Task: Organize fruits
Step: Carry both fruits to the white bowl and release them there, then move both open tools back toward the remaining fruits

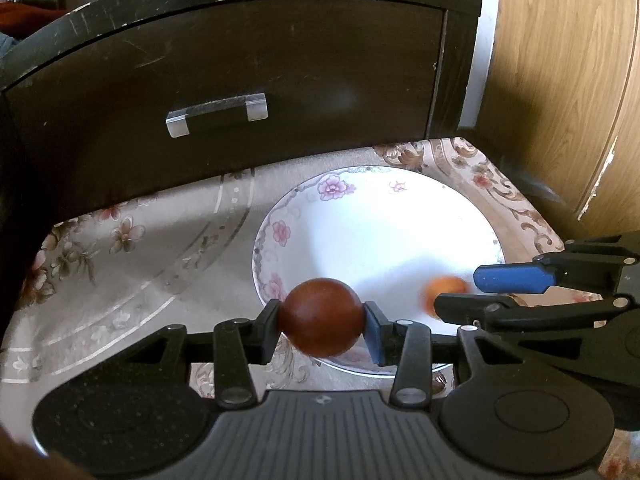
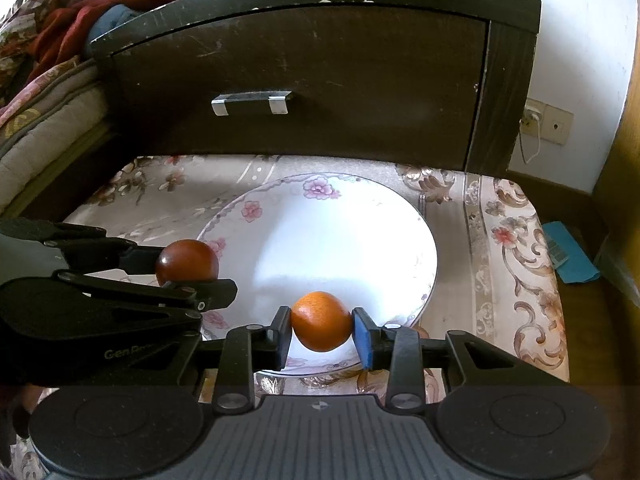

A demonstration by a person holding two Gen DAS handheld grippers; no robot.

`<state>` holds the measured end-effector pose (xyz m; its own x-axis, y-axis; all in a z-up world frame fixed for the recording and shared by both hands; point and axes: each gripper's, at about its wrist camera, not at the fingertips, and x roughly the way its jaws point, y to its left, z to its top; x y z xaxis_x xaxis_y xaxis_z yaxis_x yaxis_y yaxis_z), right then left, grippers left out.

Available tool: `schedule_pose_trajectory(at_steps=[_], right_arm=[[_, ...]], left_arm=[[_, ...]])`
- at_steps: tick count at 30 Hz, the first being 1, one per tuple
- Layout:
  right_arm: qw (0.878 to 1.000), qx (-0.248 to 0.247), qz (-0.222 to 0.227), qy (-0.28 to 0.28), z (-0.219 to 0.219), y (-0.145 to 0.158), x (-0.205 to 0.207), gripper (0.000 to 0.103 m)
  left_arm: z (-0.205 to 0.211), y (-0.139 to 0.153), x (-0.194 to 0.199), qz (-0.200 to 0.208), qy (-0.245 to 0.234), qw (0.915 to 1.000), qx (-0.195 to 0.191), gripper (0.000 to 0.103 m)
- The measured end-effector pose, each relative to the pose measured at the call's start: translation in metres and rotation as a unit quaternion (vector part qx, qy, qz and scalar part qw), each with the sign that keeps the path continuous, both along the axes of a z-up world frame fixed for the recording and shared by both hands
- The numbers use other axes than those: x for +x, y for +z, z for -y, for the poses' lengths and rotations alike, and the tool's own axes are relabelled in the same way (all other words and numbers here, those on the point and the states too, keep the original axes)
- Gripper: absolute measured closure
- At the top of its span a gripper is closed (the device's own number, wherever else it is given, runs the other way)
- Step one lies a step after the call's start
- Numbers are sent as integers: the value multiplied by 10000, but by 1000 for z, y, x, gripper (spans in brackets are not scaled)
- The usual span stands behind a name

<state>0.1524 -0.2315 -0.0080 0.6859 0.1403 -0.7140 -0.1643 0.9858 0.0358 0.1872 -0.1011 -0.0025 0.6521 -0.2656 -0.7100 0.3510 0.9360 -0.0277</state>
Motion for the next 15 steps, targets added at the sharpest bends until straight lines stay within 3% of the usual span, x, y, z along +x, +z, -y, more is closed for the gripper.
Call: schedule_pose_trajectory(at_steps=[15], right_arm=[[9999, -2, 126, -32, 0, 5, -4, 69]], left_arm=[[-12, 10, -9, 102, 56, 9999, 22, 51]])
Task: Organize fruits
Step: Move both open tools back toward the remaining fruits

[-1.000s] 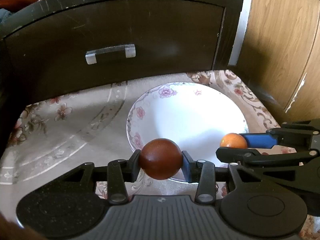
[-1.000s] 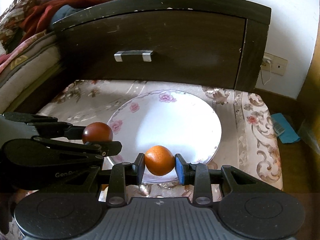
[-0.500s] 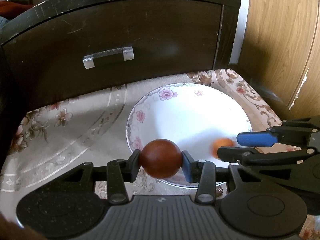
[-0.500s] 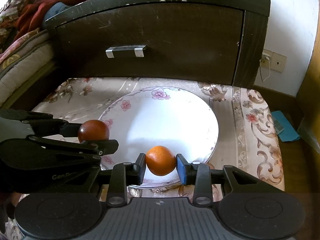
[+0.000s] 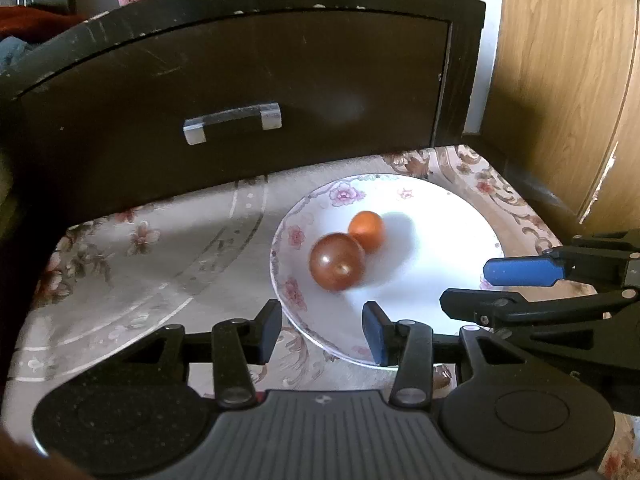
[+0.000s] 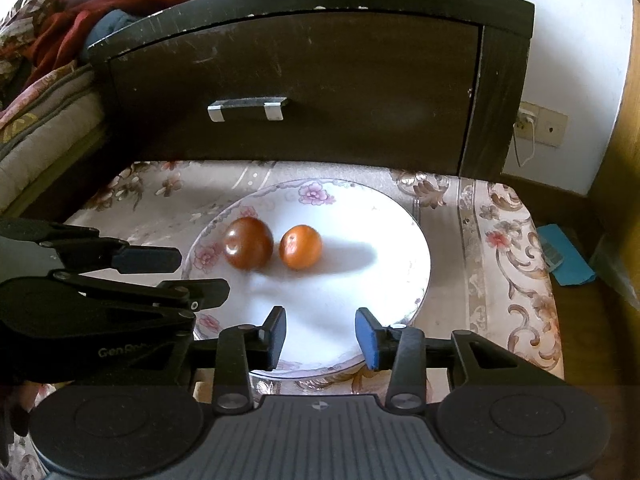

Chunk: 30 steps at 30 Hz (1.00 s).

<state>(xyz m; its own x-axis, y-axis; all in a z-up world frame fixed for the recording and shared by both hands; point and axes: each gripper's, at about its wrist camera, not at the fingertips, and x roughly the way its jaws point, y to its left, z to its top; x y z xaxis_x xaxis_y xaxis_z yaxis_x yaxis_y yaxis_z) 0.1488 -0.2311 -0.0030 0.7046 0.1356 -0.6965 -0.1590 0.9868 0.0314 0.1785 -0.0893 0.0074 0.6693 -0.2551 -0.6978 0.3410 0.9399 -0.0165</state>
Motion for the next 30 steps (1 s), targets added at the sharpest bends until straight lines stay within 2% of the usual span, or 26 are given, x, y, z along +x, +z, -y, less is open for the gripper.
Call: schedule_pose_trajectory(at_steps=[14, 22, 30], right_arm=[[9998, 38, 88, 185, -21, 14, -27, 68], [9996, 63, 12, 280, -35, 14, -45, 68], [9990, 2, -208, 398, -45, 8, -64, 67]], left_arm=[[-29, 15, -35, 9, 57, 9999, -90, 50], [-51, 15, -56, -72, 132, 9998, -114, 50], [-83, 8, -83, -261, 295, 9992, 52, 50]])
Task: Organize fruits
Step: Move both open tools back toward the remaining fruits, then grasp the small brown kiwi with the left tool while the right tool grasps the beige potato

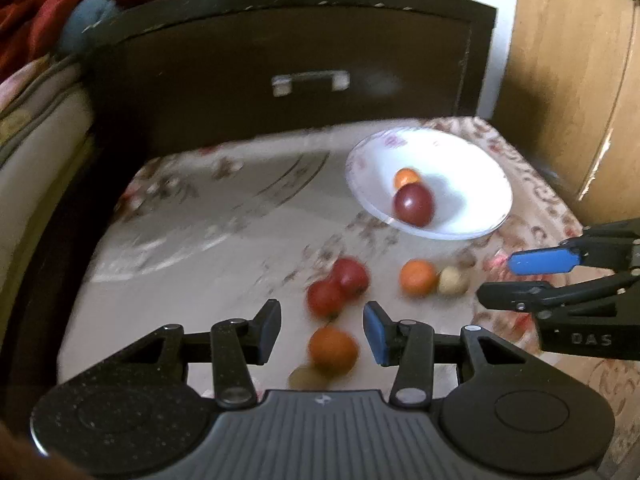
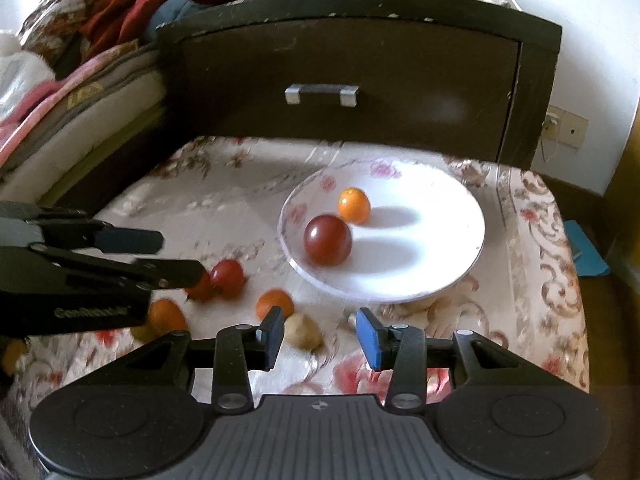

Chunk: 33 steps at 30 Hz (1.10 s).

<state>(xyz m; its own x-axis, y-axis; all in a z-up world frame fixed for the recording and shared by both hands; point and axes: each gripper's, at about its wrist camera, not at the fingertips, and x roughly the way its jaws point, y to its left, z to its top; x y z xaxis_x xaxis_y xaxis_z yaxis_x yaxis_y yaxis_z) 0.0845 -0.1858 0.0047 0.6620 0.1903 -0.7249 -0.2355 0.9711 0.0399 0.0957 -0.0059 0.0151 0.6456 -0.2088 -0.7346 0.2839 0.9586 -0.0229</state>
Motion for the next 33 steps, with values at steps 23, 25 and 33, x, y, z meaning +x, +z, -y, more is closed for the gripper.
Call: schedule_pose_trajectory(at_steps=[23, 25, 33], right_arm=[[9981, 100, -360, 487, -20, -15, -4, 64], [9976, 107, -370, 575, -24, -15, -2, 64], [9977, 4, -420, 534, -17, -19, 3, 63]], left_arm=[[-6, -49, -3, -388, -259, 9988, 118, 52], [-3, -50, -4, -339, -274, 9988, 200, 54], [-4, -48, -4, -411, -136, 9989, 153, 64]])
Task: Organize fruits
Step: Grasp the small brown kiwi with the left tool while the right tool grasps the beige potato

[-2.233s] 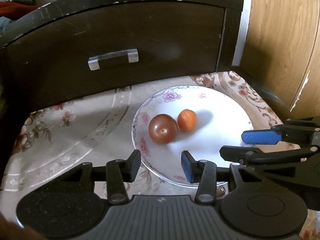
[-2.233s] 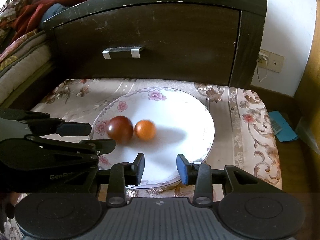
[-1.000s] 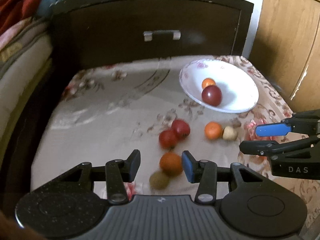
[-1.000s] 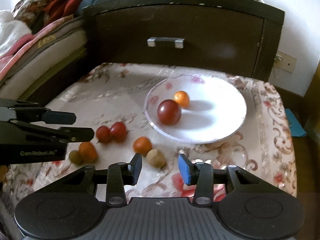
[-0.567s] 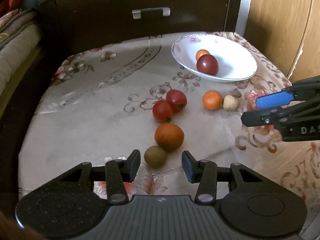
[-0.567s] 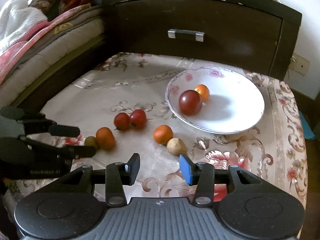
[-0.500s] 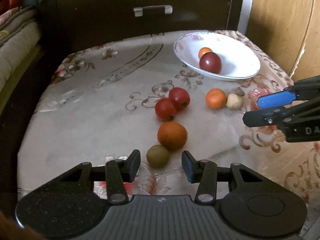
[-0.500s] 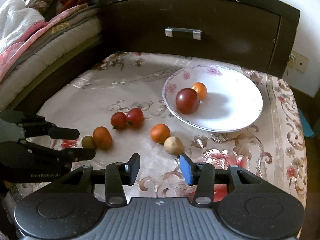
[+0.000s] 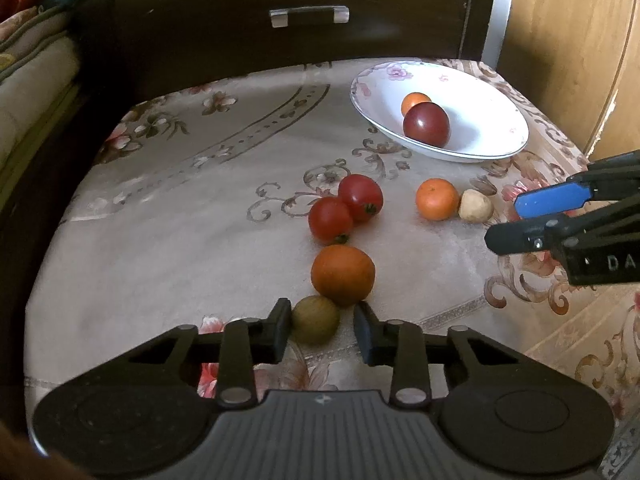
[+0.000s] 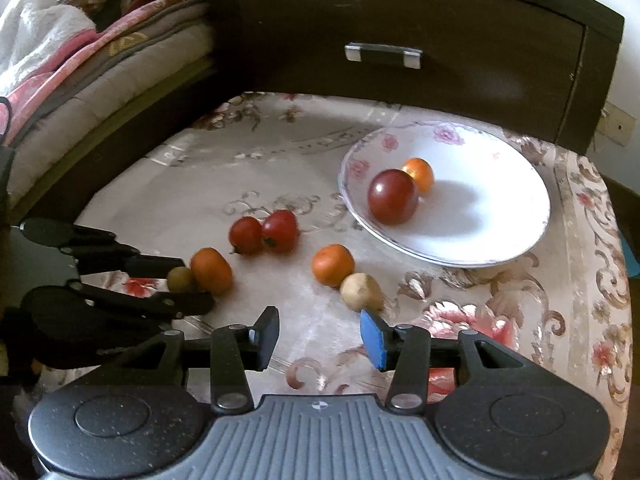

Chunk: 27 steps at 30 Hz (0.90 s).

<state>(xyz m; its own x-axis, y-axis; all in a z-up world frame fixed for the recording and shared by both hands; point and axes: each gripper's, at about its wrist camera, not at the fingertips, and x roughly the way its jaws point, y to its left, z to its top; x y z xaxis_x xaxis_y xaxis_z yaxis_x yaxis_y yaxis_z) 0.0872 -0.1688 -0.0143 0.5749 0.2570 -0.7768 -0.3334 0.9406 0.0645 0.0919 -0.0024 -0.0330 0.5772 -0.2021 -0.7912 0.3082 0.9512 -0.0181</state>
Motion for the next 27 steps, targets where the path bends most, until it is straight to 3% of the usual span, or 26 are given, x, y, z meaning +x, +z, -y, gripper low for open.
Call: schedule_pose_trajectory(at_steps=[2, 13, 23, 27], right_arm=[[10000, -42, 8, -51, 3, 0, 2, 63], [9999, -130, -1, -112, 9, -11, 16, 63], [9995, -297, 105, 29, 3, -22, 29, 63], [9992, -390, 112, 43, 0, -22, 31, 70]], left_arm=[[0, 0, -1, -8, -14, 10000, -5, 70], [9, 4, -5, -45, -351, 9992, -200, 70], [9, 1, -6, -94, -367, 9991, -202, 70], [11, 1, -7, -69, -388, 9991, -142, 68]])
